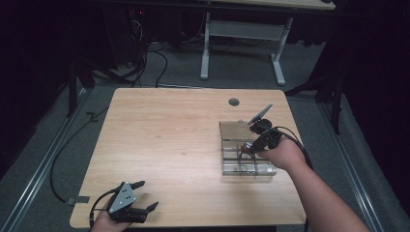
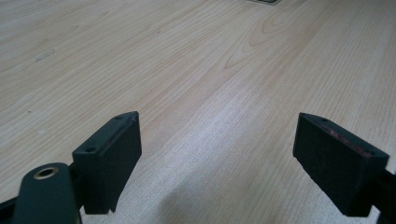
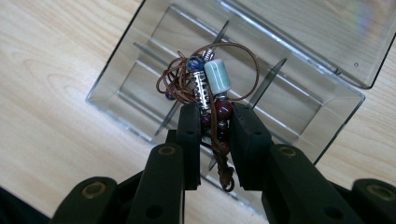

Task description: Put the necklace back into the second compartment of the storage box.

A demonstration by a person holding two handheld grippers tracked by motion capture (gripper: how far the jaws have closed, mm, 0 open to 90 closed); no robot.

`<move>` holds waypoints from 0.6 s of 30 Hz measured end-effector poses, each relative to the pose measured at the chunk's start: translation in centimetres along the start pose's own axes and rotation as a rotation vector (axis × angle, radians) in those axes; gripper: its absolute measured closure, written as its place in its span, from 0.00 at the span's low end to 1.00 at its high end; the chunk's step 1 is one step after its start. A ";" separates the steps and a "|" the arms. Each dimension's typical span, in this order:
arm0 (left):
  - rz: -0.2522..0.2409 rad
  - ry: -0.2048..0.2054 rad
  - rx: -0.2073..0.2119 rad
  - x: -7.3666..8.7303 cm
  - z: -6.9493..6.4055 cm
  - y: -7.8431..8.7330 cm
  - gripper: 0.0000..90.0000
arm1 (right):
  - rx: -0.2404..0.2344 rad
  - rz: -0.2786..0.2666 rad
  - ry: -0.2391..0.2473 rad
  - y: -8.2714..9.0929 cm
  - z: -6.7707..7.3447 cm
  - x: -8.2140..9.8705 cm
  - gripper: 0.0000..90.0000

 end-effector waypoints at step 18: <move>0.003 -0.006 -0.003 0.0 0.0 0.0 0.17 | 0.031 0.001 -0.062 -2.1 -2.8 -0.9 0.84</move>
Point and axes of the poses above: each handheld gripper's, and its own axes: y roughly backward along the jaws, x roughly out of its underside, z roughly to its left, the point moved 1 cm from there along -y, roughly forward along the jaws, and after that the axes turned 4 degrees about -x, right-handed, at the moved point
